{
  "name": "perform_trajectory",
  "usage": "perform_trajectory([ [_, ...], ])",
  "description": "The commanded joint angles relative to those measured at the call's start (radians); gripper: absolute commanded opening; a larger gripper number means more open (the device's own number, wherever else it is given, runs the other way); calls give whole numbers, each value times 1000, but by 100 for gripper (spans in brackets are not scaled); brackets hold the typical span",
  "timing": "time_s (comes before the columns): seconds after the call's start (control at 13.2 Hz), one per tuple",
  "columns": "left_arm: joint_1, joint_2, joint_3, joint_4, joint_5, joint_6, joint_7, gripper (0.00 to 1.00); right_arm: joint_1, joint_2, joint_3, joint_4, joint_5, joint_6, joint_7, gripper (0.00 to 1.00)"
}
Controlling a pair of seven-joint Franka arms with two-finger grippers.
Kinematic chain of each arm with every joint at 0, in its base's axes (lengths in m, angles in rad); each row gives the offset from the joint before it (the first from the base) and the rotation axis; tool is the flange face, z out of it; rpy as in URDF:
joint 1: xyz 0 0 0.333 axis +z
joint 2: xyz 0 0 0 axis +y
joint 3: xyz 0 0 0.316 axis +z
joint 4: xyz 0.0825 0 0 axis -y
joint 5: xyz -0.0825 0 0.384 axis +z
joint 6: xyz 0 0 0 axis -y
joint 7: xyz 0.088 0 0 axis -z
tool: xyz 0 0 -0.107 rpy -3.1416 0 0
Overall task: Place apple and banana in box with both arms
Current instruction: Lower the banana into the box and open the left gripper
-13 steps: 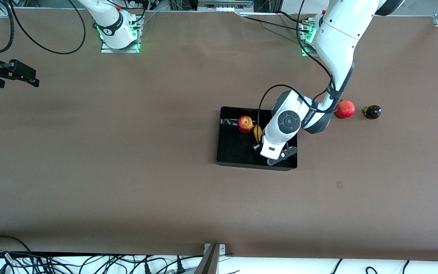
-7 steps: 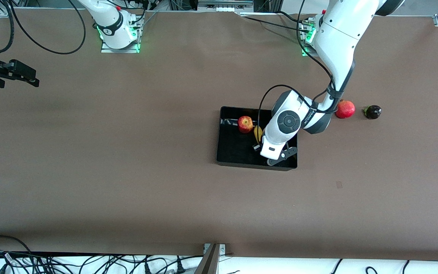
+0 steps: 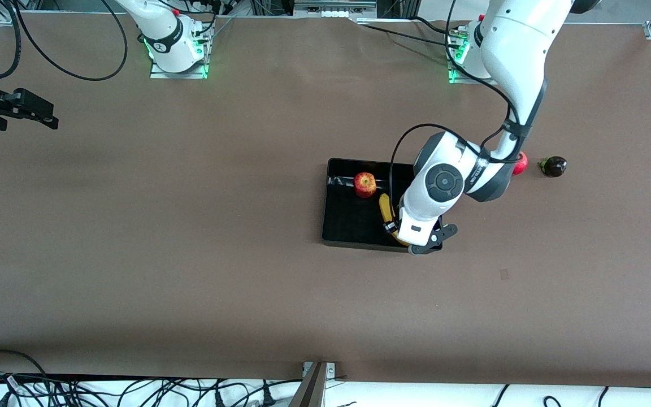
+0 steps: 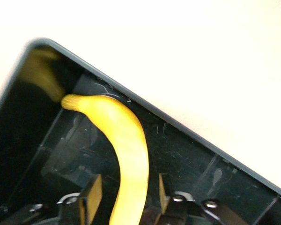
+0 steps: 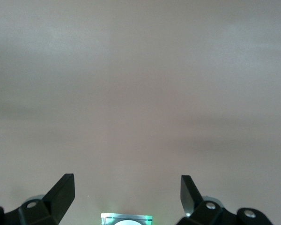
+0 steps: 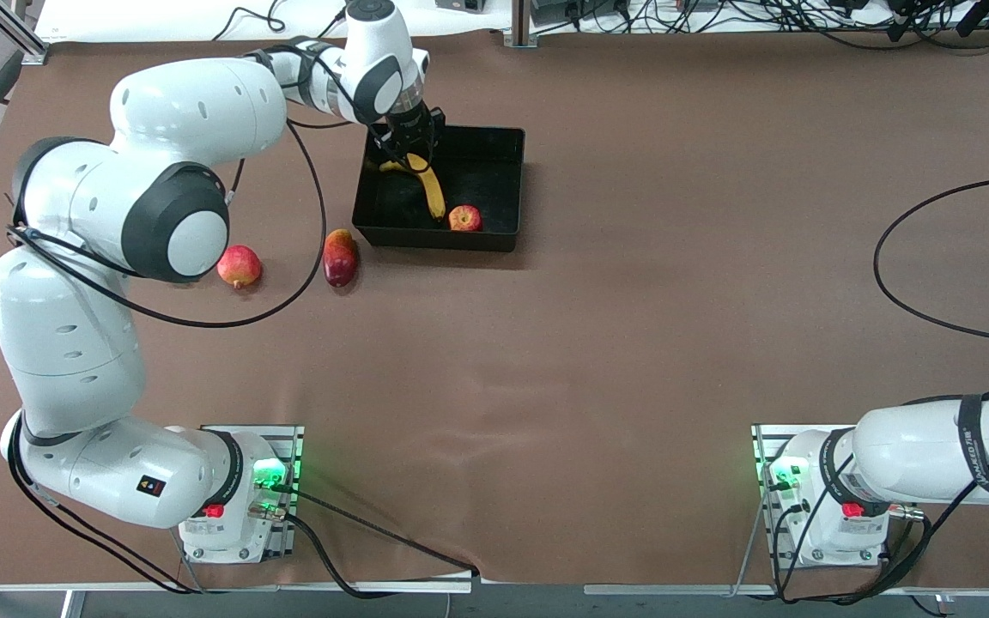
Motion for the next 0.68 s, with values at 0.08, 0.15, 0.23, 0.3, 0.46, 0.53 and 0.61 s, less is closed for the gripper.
perform_trajectory([
  [0.08, -2, -49, 11, 11, 26, -95, -20, 100, 0, 9, -3, 21, 13, -12, -3, 100],
  [0.15, 0, -54, 11, 39, 26, -159, -18, 100, 0, 9, -3, 21, 13, -12, -3, 100],
  [0.23, 1, -60, 14, 71, 27, -221, -12, 100, 0, 9, -3, 21, 13, -12, -3, 100],
  [0.3, 6, -62, 17, 96, 27, -267, -7, 100, 0, 9, -2, 21, 13, -12, -3, 100],
  [0.46, 26, -95, 17, 107, 29, -312, 11, 100, 0, 9, -2, 21, 13, -12, -3, 100],
  [0.53, 43, -121, 17, 107, 27, -335, 70, 100, 0, 9, -2, 21, 13, -12, -3, 100],
  [0.61, 65, -146, 15, 108, 27, -367, 130, 100, 0, 8, -3, 21, 13, -12, -3, 100],
])
